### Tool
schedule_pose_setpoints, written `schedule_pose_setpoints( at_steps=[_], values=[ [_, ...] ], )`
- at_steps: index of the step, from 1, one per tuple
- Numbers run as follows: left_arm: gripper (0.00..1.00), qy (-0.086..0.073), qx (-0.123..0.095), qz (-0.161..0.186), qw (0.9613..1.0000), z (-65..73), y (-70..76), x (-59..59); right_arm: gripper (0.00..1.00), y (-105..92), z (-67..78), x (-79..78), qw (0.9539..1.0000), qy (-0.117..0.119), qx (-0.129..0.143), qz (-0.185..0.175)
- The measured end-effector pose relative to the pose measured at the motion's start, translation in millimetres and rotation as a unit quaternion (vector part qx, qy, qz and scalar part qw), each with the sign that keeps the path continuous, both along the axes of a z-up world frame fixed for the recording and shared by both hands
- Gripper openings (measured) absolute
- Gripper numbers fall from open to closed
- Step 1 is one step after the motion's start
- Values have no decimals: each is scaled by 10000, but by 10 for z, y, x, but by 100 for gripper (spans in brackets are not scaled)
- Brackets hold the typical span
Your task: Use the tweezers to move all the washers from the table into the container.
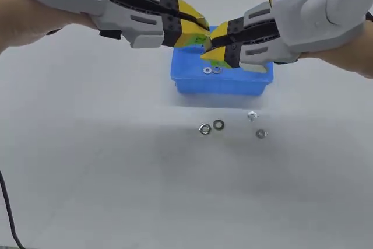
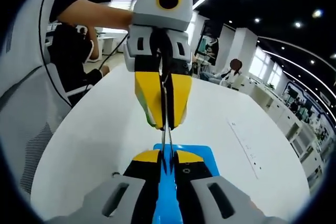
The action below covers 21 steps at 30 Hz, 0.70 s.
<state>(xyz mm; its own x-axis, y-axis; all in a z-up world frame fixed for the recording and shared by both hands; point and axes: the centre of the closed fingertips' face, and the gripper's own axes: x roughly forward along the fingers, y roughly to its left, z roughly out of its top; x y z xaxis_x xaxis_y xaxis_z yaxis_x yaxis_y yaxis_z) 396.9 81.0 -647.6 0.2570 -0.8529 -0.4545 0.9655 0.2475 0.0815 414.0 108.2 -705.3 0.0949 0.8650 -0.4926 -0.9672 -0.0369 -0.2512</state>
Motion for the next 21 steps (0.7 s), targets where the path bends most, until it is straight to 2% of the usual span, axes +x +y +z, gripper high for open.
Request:
schedule_pose_setpoints(
  at_steps=[3, 5, 14, 21],
  values=[
    [7, -51, 60, -48, 10000, 43, -26, -120, 11, -5, 52, -138, 10000, -15, -8, 58],
    [7, -43, 77, -56, 9999, 52, -35, -231, 11, 0, 30, -209, 9999, -19, -30, 119],
    [7, 217, 131, -65, 9997, -82, -50, -590, 11, 0, -81, -676, 9994, 93, -152, 309],
    [7, 312, 93, 9, 9995, -177, -87, -764, 11, -29, -165, -874, 9990, 214, -196, 330]
  ],
)
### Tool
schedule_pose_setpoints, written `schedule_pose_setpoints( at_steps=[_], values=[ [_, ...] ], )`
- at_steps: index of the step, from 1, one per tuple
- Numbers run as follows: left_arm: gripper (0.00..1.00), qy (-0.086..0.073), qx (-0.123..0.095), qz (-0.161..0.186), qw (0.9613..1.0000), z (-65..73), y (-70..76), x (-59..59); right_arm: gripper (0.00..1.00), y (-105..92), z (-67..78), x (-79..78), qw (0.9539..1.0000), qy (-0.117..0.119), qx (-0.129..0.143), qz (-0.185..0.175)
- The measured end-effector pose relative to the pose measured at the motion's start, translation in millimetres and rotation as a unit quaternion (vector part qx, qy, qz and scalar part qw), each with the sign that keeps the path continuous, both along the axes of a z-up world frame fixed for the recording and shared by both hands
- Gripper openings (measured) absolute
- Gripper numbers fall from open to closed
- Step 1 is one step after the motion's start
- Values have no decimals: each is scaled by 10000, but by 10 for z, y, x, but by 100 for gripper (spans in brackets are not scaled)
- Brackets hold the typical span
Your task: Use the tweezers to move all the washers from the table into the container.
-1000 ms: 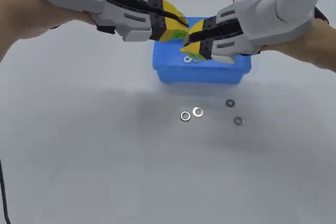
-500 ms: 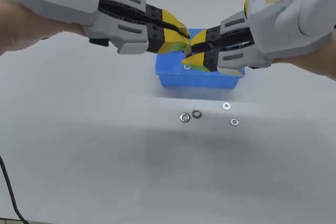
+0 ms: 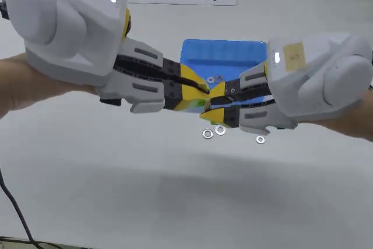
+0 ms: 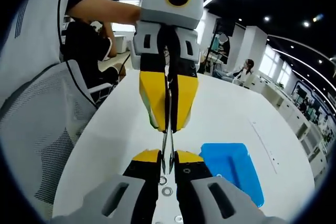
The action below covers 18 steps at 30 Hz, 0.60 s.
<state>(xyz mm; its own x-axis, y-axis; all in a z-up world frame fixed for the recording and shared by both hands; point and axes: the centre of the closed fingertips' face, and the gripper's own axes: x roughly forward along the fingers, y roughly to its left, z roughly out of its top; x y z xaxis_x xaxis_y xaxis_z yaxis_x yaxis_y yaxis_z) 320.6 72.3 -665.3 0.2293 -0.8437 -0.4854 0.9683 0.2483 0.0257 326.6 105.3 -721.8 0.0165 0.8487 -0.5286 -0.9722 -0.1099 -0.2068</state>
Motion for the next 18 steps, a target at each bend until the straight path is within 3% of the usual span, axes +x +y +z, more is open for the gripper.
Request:
schedule_pose_setpoints(
  at_steps=[8, 18],
  values=[
    [7, 93, -42, 86, 9999, -145, -63, -89, 11, -23, -143, -94, 9999, 96, -96, -56],
    [7, 220, -85, 246, 9994, -348, 33, -17, 11, -9, -334, -30, 9992, 304, -176, -169]
  ],
)
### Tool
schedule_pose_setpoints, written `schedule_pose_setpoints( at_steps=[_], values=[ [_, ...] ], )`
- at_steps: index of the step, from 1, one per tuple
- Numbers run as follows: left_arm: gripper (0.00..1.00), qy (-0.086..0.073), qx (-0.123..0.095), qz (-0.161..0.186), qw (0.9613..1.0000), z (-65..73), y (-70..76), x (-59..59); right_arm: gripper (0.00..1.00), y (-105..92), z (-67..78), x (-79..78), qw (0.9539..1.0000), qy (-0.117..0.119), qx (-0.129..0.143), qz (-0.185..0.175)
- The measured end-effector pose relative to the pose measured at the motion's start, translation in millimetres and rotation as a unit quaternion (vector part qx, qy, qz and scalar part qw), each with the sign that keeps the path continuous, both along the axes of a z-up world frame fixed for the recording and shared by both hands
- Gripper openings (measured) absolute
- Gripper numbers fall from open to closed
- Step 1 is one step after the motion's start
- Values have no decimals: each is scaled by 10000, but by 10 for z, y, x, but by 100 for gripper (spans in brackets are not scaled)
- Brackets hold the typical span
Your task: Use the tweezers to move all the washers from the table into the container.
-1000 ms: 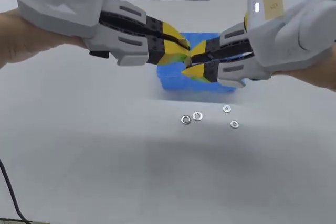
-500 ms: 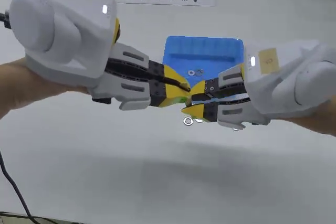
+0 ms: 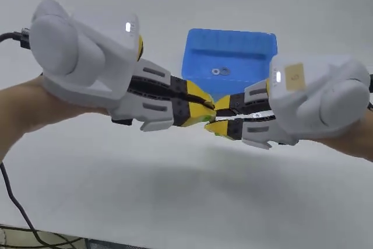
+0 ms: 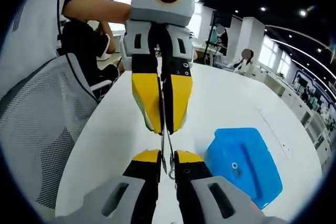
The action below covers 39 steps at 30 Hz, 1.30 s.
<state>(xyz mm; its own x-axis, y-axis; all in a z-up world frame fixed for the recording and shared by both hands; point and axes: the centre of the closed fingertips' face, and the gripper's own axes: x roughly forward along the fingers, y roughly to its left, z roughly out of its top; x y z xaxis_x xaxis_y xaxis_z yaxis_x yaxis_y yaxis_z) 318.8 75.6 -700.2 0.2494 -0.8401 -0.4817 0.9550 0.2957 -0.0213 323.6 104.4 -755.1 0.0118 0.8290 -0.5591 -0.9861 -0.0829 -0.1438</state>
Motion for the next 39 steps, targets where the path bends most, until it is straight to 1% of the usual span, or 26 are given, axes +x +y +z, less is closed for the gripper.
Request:
schedule_pose_setpoints(
  at_steps=[1, 2, 3, 6, 7, 9, 12, 15, 20, 23, 25, 29, 30, 33, 35, 37, 39],
  values=[
    [7, 33, -1, 29, 10000, -27, 16, 15, 11, 0, -18, 5, 10000, -4, -12, 7],
    [7, 32, -2, 34, 10000, -39, 20, 21, 11, 1, -37, 16, 10000, 12, -22, -2],
    [7, 62, -15, 49, 10000, -58, 26, 29, 11, 4, -54, 20, 10000, 81, -25, -37],
    [7, 73, 6, 62, 10000, -100, 34, 43, 11, 6, -93, 31, 10000, 83, -40, -36],
    [7, 106, 0, 67, 9999, -115, 37, 49, 11, 7, -101, 34, 9999, 113, -46, -41],
    [7, 102, 14, 76, 9999, -140, 41, 61, 11, 8, -128, 43, 9999, 129, -51, -53],
    [7, 146, 8, 109, 9998, -180, 46, 80, 11, 3, -168, 66, 9998, 174, -74, -75],
    [7, 199, 7, 113, 9997, -195, 44, 87, 11, 8, -177, 59, 9997, 228, -66, -93],
    [7, 237, 20, 117, 9996, -221, 48, 104, 11, 19, -190, 55, 9995, 286, -34, -106],
    [7, 285, 5, 148, 9995, -221, 52, 118, 11, 21, -188, 59, 9992, 380, 4, -152],
    [7, 289, 17, 148, 9995, -222, 50, 119, 11, 22, -187, 55, 9992, 375, 1, -137],
    [7, 346, 34, 177, 9992, -220, 29, 111, 11, 24, -191, 49, 9993, 357, -31, -94],
    [7, 377, 24, 209, 9991, -223, 32, 117, 11, 25, -195, 50, 9993, 365, -32, -91],
    [7, 392, 50, 236, 9989, -233, 44, 139, 10, 40, -199, 54, 9994, 331, -101, -76],
    [7, 409, 77, 224, 9989, -243, 48, 144, 10, 40, -202, 57, 9993, 344, -133, -58],
    [7, 442, 92, 218, 9987, -252, 52, 149, 10, 39, -205, 61, 9991, 404, -108, -71],
    [7, 442, 100, 207, 9988, -253, 50, 150, 10, 37, -205, 63, 9990, 429, -99, -93]
  ],
)
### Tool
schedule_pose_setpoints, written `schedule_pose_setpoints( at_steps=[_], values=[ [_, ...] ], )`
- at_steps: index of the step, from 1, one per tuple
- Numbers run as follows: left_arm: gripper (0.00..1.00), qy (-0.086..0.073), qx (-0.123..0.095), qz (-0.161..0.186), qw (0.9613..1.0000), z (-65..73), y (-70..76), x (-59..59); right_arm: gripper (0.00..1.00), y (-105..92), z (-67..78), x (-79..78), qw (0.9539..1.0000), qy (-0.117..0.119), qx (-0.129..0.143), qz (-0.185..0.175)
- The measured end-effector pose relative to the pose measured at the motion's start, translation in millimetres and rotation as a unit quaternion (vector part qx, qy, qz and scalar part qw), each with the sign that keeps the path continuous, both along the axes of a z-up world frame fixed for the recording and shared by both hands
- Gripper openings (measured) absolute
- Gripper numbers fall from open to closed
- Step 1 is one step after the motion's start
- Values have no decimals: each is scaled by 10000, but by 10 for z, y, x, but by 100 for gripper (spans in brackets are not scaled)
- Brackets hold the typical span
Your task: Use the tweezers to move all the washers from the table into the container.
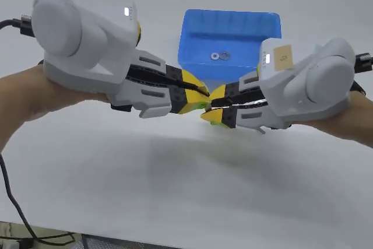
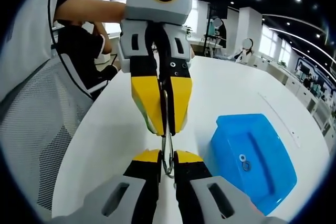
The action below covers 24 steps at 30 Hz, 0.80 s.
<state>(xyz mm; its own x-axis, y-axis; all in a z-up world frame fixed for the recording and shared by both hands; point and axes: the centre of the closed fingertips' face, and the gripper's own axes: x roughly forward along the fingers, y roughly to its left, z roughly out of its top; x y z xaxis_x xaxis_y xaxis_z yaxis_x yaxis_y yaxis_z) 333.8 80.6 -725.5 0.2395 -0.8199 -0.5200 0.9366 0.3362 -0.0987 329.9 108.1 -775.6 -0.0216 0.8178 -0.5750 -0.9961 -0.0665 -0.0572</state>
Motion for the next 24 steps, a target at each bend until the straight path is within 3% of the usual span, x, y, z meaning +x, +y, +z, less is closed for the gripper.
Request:
schedule_pose_setpoints(
  at_steps=[3, 9, 16, 22, 24],
  values=[
    [7, -81, 24, -15, 10000, 9, -21, 9, 10, -9, 4, 10, 10000, 48, 0, -79],
    [7, -83, -28, -9, 10000, 57, -55, -5, 10, -56, 55, 17, 9999, -10, 8, -107],
    [7, -87, 136, -54, 9999, 116, -49, -13, 10, -35, 108, 20, 9999, -71, -24, -117],
    [7, -201, 30, 31, 9998, 310, 13, 26, 10, -10, 295, 67, 9997, -169, 95, -135],
    [7, -168, -33, 95, 9998, 361, 33, 56, 10, 9, 361, 102, 9995, -201, 187, -160]
  ],
)
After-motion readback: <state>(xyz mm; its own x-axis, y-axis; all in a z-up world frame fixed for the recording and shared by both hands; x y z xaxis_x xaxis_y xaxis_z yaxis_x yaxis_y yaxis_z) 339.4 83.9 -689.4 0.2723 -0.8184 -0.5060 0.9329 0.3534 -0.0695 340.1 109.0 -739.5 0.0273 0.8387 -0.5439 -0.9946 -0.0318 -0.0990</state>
